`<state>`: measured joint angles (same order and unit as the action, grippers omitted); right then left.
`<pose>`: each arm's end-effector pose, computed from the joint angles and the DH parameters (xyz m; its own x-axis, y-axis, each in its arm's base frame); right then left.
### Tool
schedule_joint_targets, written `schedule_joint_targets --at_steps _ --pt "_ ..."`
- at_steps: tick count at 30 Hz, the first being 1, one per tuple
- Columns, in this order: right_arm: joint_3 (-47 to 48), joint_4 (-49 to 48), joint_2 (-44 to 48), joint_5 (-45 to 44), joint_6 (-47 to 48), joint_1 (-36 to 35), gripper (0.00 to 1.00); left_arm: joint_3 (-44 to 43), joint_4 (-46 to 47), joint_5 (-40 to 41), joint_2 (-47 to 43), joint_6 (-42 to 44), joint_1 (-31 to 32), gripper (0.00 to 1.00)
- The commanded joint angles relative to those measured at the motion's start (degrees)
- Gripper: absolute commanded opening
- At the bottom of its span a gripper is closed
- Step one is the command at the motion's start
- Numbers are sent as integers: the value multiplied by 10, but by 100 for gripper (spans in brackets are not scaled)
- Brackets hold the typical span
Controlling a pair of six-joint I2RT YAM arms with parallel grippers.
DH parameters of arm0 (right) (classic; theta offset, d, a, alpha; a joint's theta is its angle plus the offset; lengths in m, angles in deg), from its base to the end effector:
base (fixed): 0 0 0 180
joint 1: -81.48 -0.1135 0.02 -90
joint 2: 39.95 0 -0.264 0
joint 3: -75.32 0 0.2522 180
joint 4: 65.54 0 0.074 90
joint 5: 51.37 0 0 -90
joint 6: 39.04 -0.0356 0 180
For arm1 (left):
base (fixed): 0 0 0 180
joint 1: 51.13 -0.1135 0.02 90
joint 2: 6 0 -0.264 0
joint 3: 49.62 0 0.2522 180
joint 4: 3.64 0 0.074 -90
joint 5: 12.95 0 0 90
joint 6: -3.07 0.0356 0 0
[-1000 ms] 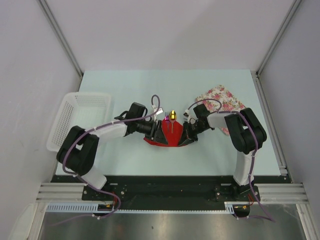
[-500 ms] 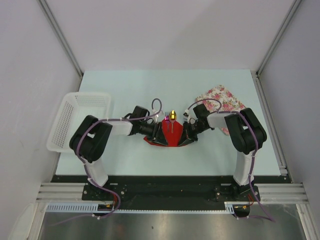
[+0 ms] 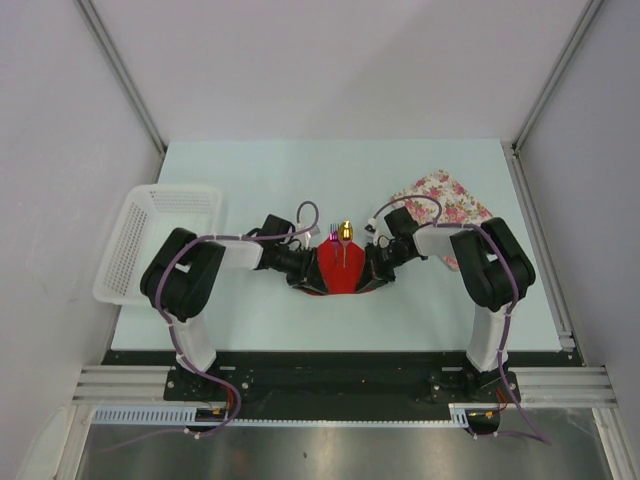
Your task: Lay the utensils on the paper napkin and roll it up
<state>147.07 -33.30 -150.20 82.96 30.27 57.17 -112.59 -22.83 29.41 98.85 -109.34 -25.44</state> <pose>0.3010 0.1633 0.1103 -0.9831 -0.1668 -0.0755 -0.1680 0.6584 0.7337 0.2795 -0.1637 0.1146 -0.9633 0.1783 -0.2007 0.2671 0.5627 -0.7823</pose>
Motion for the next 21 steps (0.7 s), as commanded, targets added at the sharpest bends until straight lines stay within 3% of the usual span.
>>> schedule_joint_targets --at_steps 1,13,21 --pt "-1 43 20 -68 49 -4 0 11 -33 32 7 26 -9 36" --pt "-8 99 42 -94 97 24 0 19 -28 36 12 18 -14 27" --pt "10 77 83 -9 64 9 1 21 -25 33 10 21 -14 25"
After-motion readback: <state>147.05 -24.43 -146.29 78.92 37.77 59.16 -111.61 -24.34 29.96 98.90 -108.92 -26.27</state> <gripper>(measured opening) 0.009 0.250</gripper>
